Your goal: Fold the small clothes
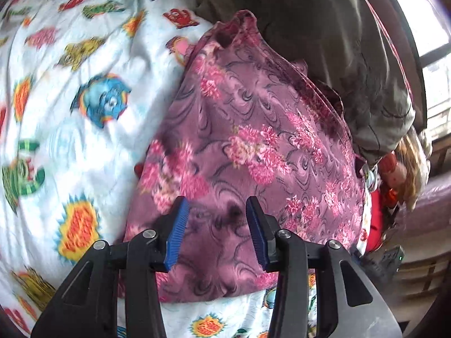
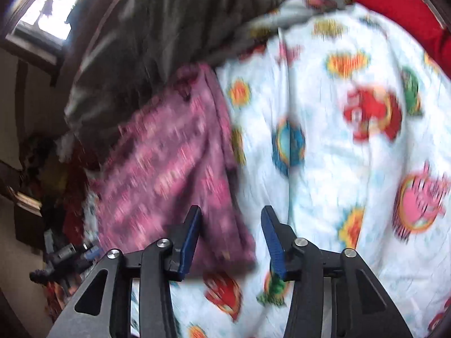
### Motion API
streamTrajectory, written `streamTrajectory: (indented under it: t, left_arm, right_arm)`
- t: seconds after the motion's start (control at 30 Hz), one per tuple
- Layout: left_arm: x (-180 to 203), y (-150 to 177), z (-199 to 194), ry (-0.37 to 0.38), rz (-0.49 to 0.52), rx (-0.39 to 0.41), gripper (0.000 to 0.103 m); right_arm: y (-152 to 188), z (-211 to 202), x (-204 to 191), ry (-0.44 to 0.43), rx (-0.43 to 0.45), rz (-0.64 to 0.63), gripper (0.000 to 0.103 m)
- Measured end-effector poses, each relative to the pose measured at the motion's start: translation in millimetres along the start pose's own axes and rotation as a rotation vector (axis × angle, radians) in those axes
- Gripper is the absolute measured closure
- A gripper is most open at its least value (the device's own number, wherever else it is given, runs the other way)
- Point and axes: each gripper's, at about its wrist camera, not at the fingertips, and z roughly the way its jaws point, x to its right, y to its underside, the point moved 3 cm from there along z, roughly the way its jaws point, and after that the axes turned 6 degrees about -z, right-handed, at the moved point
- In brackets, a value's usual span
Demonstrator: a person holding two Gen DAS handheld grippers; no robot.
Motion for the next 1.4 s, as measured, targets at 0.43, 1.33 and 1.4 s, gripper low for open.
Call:
streamTrajectory:
  t: [0.43, 1.33, 1.4]
  left_arm:
    - [4.5, 16.9, -25.2, -0.031, 0.054, 0.011, 0.062]
    - [38.0, -11.3, 16.1, -0.315, 0.295, 0.145, 0.043]
    - [49.8, -11.2, 10.8, -0.345, 0.322, 0.184, 0.043]
  right_arm:
    - [-10.6, -25.0, -3.5, 0.18, 0.061, 0.015, 0.091]
    - [-33.2, 80.8, -121.0, 0.395, 0.089, -0.452, 0.0]
    - [-38.4, 72.4, -124.1, 0.395, 0.07, -0.466, 0.008]
